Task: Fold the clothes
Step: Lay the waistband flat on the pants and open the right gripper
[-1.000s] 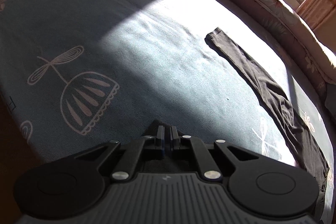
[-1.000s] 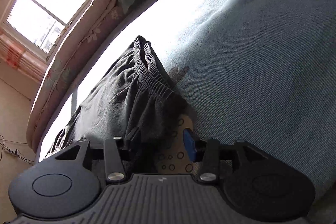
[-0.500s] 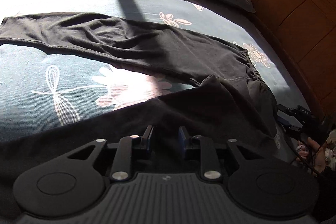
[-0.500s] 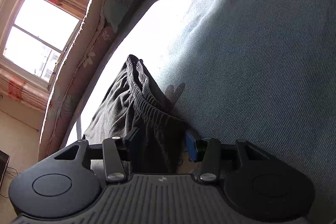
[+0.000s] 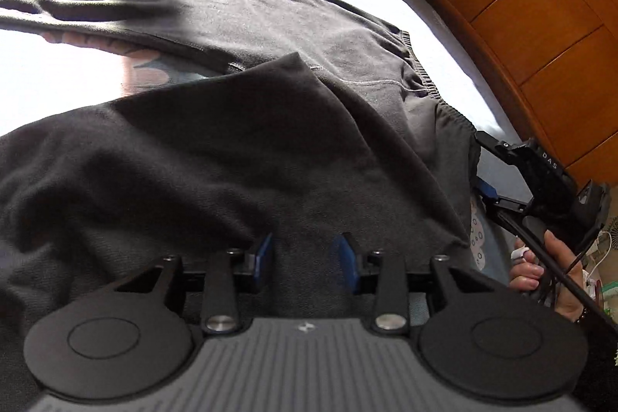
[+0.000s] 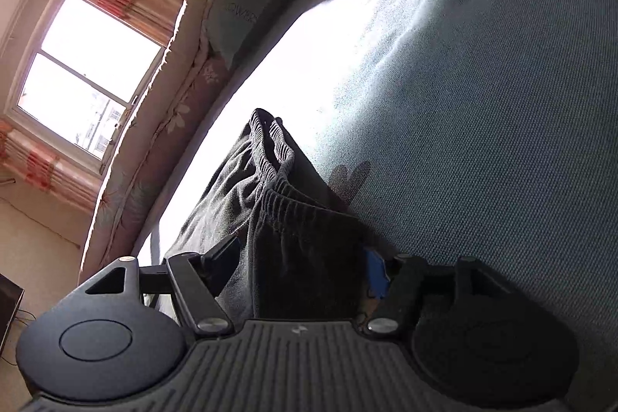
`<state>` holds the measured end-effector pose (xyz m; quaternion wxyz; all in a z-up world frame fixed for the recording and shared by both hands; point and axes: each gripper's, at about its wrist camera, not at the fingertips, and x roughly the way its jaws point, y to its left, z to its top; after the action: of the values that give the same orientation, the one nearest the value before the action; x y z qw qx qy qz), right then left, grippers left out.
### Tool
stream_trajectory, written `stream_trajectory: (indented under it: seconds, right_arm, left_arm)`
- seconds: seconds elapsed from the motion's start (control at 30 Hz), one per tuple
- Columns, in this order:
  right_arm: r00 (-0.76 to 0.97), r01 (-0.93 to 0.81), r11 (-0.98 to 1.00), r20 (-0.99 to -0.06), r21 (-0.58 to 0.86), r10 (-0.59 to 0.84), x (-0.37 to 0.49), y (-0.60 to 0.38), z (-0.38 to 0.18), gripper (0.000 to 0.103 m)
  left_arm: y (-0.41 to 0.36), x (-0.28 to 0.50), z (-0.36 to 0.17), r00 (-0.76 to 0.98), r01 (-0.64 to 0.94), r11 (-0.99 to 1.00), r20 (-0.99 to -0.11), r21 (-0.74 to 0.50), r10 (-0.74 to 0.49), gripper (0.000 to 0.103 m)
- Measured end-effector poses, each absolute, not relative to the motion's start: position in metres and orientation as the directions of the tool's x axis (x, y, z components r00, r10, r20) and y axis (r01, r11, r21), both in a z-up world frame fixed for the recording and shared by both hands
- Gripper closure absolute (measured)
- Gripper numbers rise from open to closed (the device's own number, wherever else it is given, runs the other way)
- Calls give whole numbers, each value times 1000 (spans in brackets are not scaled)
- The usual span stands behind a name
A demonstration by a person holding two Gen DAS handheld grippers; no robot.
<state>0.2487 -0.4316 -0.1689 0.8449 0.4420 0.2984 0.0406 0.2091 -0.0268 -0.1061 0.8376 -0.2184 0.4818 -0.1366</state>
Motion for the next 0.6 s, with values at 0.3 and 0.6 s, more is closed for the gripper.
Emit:
stream_trajectory:
  seconds: [0.3, 0.6]
  right_arm:
    - [801, 71, 676, -446, 733, 400, 279, -446, -164, 32]
    - [642, -186, 803, -548, 566, 536, 304, -433, -149, 58]
  left_arm:
    - [-19, 205, -107, 502, 2, 847, -732, -532, -461, 63]
    - [-20, 210, -108, 496, 3, 844, -732, -537, -467, 61]
